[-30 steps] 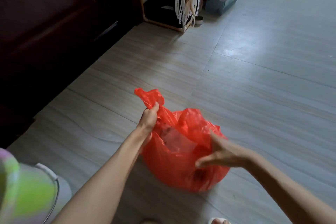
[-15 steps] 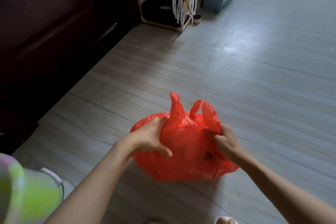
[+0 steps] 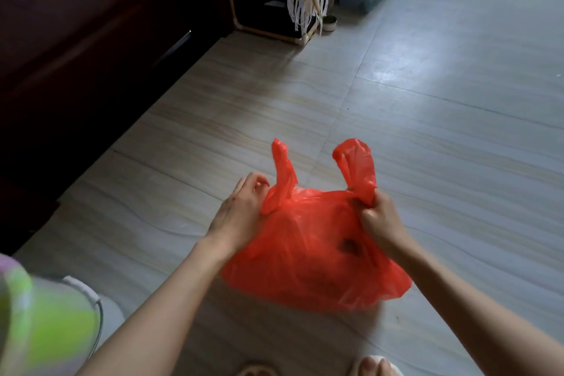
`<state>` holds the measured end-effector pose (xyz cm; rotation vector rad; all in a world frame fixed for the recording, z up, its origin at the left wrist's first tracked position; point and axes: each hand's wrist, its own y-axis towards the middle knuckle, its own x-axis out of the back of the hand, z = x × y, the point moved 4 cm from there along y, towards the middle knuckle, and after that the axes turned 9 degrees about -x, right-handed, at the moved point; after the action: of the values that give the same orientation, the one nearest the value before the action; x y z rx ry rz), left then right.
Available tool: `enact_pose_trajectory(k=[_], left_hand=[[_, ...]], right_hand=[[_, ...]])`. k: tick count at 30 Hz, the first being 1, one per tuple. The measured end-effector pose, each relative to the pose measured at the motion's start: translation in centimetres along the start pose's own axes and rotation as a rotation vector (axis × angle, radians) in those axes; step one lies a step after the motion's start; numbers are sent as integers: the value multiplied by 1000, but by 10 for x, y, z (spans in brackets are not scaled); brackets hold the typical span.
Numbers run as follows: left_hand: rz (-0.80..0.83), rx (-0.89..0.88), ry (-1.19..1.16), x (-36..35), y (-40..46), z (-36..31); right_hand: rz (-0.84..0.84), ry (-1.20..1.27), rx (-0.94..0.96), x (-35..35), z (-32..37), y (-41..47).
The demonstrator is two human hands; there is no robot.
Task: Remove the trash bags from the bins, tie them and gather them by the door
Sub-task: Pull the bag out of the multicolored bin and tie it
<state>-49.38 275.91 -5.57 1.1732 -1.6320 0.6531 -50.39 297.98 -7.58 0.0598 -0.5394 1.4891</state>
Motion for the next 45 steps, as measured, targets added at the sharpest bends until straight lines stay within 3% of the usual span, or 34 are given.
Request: enact_pose_trajectory(k=[2,3,7,11,15,19,24,26,30,33,35,37,39,42,45], left_hand=[[-10,-5,140,-1,0,1],[3,37,92,-3,1,2],[-72,333,-531,-7,7,-2],[-68,450,-875,-12,10,-11],[-145,395,-938,-11,14,-19],[-176,346,-842,-14,18,-28],[-438,687,-1276,-36,21,-28],[-465,695,-1191,-38,26,-28],[-361,533,-841,-28,35,-20],[-31,281,-787,-14,36,0],[227,264,-810,-4,25,14],[361,328,-829,2,10,24],[293,363,-699,4,2,34],[-38,374,-529,5,5,44],[-214,255,-477,5,16,29]], right_hand=[[-66,39,58,-2,2,2],[-82,63,68,-3,2,4],[-80,121,41,-9,3,5],[-66,131,62,-12,5,5],[-45,180,15,-14,6,7],[62,174,19,-24,11,8],[58,160,-46,-23,5,15],[56,248,-65,-22,5,13],[59,396,-59,-18,8,13],[65,429,-87,-18,7,13],[65,419,-104,-19,3,14],[59,399,-126,-18,-1,15],[59,394,-145,-17,-3,16],[67,404,-148,-18,-3,16],[88,398,-143,-18,-3,16]])
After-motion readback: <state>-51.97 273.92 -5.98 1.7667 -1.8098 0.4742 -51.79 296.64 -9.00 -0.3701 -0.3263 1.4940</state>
